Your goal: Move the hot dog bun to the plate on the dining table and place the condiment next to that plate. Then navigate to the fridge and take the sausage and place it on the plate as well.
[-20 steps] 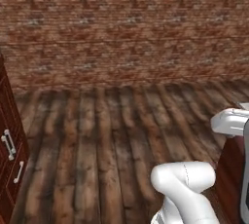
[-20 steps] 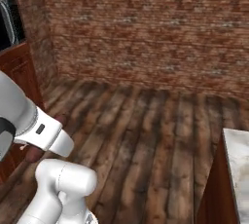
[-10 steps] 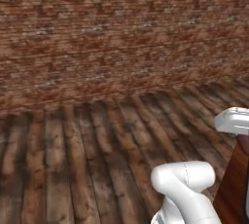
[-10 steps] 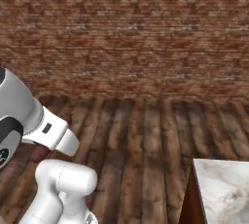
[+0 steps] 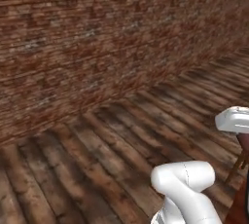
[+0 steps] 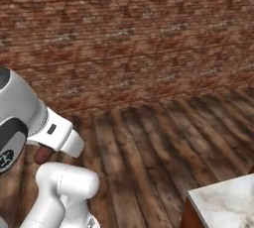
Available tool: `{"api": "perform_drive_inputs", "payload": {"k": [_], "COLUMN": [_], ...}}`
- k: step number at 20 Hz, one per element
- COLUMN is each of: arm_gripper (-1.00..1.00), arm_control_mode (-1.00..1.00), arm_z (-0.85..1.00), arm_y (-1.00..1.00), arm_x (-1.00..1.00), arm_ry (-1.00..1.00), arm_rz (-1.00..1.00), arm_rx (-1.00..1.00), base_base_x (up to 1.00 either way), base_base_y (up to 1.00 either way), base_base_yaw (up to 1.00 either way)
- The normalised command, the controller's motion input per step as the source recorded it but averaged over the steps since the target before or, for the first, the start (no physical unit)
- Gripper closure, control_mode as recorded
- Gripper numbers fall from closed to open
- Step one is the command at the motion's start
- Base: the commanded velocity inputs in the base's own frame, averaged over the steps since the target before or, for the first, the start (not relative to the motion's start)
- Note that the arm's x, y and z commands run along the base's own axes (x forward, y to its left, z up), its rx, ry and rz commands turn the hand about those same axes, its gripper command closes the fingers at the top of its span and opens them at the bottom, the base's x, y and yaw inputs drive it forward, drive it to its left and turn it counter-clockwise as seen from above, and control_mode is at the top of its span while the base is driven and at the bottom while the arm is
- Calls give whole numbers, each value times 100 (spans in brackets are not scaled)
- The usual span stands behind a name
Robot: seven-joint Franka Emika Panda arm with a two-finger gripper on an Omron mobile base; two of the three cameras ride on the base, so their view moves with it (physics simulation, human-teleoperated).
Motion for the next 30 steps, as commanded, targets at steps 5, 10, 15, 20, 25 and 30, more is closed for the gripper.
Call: {"api": "perform_drive_inputs", "payload": {"k": [5, 10, 15, 20, 25, 30], "arm_gripper": [100, 100, 100, 100, 100, 100], "arm_control_mode": [100, 100, 100, 100, 100, 100], "arm_z": [0, 0, 0, 0, 0, 0], "arm_y": [0, 0, 0, 0, 0, 0], "arm_x": [0, 0, 0, 0, 0, 0], "arm_ry": [0, 0, 0, 0, 0, 0], "arm_rz": [0, 0, 0, 0, 0, 0], "arm_rx": [0, 0, 0, 0, 0, 0], "base_base_x": [96, 100, 100, 100, 100, 100], "base_base_y": [51, 73, 66, 56, 47, 31], "base_base_yaw": [-66, -61, -56, -51, -44, -41]}}
